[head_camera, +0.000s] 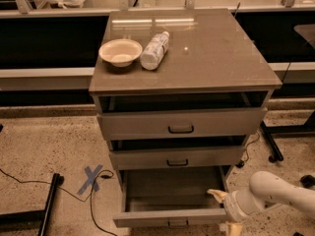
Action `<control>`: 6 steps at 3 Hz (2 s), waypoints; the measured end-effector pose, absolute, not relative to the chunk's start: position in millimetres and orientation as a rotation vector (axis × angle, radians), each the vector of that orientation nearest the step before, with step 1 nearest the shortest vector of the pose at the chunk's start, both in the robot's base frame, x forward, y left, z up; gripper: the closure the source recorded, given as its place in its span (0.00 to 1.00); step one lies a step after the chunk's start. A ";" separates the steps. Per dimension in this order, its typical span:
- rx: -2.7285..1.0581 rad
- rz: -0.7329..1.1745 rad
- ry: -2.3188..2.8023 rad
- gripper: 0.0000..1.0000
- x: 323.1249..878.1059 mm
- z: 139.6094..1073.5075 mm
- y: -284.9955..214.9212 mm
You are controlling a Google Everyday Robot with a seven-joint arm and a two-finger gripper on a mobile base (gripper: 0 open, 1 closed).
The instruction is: Close bottom drawer
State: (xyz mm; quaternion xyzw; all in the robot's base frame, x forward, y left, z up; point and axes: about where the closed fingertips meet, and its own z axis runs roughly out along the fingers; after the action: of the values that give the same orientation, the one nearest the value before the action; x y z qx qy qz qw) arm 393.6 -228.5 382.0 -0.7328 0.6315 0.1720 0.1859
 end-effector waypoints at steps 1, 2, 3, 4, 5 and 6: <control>-1.968 0.552 1.775 0.00 389.6 334.0 -210.2; -1.850 0.602 1.750 0.00 388.9 292.3 -197.7; -1.800 0.622 1.714 0.00 398.5 273.2 -187.6; -1.854 0.598 1.696 0.00 409.9 262.5 -174.9; -1.896 0.613 1.696 0.00 423.7 240.0 -165.6; -1.874 0.643 1.723 0.10 441.0 211.2 -166.9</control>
Offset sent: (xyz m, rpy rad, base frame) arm -0.0005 0.0396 -0.1369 0.3074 -0.0210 -0.1566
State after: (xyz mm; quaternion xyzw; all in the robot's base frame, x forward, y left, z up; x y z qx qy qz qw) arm 441.0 -166.9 211.2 -0.6902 0.6343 0.2368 0.2552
